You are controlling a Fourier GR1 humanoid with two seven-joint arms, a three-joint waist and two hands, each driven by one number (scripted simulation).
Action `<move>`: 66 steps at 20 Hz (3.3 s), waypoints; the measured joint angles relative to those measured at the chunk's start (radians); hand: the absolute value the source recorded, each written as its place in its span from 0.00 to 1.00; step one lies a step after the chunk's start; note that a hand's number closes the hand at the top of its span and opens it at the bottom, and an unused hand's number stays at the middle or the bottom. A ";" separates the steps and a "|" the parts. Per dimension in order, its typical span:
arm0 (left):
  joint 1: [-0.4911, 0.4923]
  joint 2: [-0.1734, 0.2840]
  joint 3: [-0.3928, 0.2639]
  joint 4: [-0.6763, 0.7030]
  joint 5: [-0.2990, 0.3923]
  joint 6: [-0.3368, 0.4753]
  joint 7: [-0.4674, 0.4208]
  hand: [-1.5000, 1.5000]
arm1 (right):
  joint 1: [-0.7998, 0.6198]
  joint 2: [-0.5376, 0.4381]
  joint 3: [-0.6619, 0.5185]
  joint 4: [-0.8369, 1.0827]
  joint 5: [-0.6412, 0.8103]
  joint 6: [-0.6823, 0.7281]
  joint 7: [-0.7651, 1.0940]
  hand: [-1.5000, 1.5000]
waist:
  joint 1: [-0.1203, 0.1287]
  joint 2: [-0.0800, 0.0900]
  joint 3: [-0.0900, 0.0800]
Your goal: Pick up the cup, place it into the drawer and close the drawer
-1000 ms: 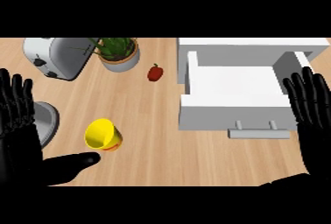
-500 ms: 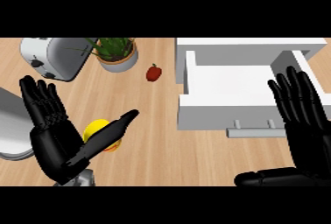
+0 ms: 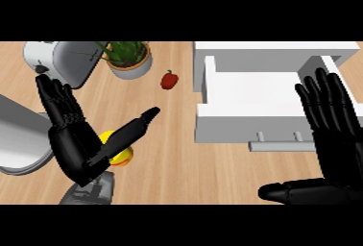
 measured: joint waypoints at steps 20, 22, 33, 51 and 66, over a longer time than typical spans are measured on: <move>0.179 0.000 -0.061 0.046 0.146 0.122 -0.128 0.00 | -0.002 0.005 -0.026 -0.013 -0.002 0.025 -0.003 0.00 | 0.002 0.000 -0.001; 0.197 0.000 -0.041 0.056 0.185 0.119 -0.162 0.00 | -0.004 -0.008 -0.046 -0.013 -0.020 0.038 0.003 0.00 | 0.002 0.000 -0.001; 0.285 -0.001 0.000 0.199 0.531 0.092 -0.527 0.00 | -0.041 -0.005 -0.058 0.035 -0.018 0.042 -0.001 0.00 | 0.003 0.000 -0.001; 0.276 -0.001 0.094 0.530 0.992 -0.090 -1.006 0.00 | -0.007 -0.003 -0.061 -0.026 -0.038 0.064 0.033 0.00 | 0.002 0.000 -0.001; 0.204 0.001 0.171 0.784 1.106 -0.227 -1.169 0.00 | -0.017 -0.001 -0.068 -0.011 -0.043 0.078 0.031 0.00 | 0.001 0.000 0.000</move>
